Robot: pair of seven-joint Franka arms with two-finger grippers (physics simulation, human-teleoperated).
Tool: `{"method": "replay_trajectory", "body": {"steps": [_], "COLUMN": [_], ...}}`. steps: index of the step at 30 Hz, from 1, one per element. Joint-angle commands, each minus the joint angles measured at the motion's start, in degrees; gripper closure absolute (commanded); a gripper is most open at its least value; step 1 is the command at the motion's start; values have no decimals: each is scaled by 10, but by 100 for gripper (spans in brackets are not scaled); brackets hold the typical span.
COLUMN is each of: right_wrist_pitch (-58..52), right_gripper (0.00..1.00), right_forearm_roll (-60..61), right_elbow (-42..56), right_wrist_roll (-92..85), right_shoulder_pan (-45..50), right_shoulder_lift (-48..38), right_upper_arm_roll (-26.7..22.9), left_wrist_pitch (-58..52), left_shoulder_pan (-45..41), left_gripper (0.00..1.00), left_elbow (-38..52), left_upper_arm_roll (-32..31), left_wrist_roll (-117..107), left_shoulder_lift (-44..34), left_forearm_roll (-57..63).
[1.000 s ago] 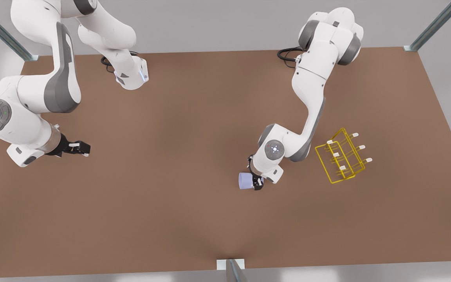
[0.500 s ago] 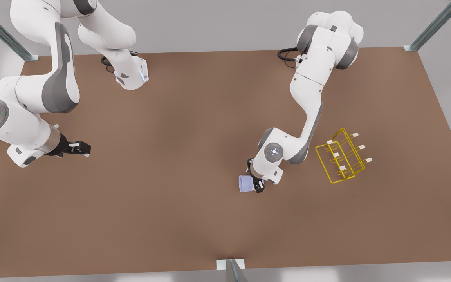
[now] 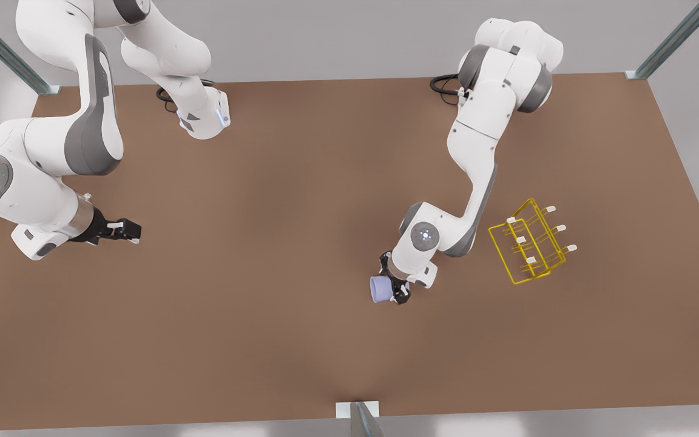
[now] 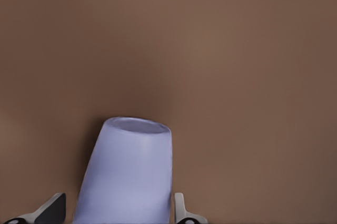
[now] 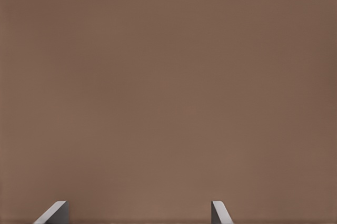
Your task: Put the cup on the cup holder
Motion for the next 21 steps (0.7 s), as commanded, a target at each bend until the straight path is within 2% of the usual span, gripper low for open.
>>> {"method": "replay_trajectory", "body": {"steps": [1, 18, 19, 20, 21], "right_wrist_pitch": [0, 14, 14, 14, 14], "right_gripper": [0, 0, 0, 0, 0], "right_forearm_roll": [0, 11, 11, 11, 11], "right_elbow": [0, 2, 2, 2, 2], "right_wrist_roll": [-2, 25, 25, 25, 25], "right_shoulder_pan": [0, -3, -3, -3, -3], "right_shoulder_lift": [-1, 1, 1, 1, 2], "right_upper_arm_roll": [0, 0, 0, 0, 0], "left_wrist_pitch": [9, 9, 9, 9, 9], "left_shoulder_pan": [0, -3, -3, -3, -3], "left_gripper": [0, 0, 18, 26, 26], "left_elbow": [0, 1, 1, 1, 1], "left_upper_arm_roll": [0, 0, 0, 0, 0], "left_wrist_roll": [-15, -15, -15, -15, -16], "left_shoulder_lift": [3, 23, 24, 24, 24], "left_forearm_roll": [-1, -4, -4, -6, -7]}}
